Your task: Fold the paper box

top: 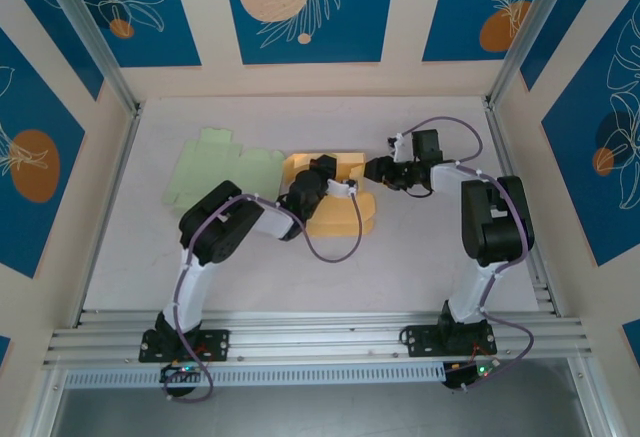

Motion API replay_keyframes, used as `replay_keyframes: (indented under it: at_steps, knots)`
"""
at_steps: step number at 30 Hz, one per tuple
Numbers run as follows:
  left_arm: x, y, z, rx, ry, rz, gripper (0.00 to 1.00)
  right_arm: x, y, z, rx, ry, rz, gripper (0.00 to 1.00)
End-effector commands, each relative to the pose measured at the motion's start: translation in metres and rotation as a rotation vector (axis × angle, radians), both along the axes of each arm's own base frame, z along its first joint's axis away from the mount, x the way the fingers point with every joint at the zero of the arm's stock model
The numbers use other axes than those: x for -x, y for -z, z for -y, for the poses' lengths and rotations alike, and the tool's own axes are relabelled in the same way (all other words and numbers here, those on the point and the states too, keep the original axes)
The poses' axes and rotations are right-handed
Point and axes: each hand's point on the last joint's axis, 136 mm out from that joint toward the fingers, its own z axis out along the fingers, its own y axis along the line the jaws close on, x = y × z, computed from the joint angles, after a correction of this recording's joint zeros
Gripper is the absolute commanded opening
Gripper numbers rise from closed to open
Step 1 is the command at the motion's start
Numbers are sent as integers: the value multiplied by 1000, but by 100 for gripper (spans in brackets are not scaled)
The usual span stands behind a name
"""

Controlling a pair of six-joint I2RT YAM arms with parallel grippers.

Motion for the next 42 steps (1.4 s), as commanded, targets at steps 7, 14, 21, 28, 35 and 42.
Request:
replay_keyframes:
  at_steps: [7,14,21,28,35,42]
  knots:
    - [24,63,-10,-100,65,-346,7,-11,6,-13,85,-7,103,49]
    - [24,72,-12,-127,73,-408,7,-11,8,-25,95,-23,145,49]
    - [26,70,-8,-118,91,-421,7,-16,12,-29,102,-26,166,49]
    - [27,61,-2,-73,110,-436,9,-27,14,-27,179,0,189,45]
    - [23,45,4,-3,109,-427,16,-28,25,-13,316,68,206,23]
    - [12,-1,3,181,49,-405,46,-27,17,-10,410,77,287,14]
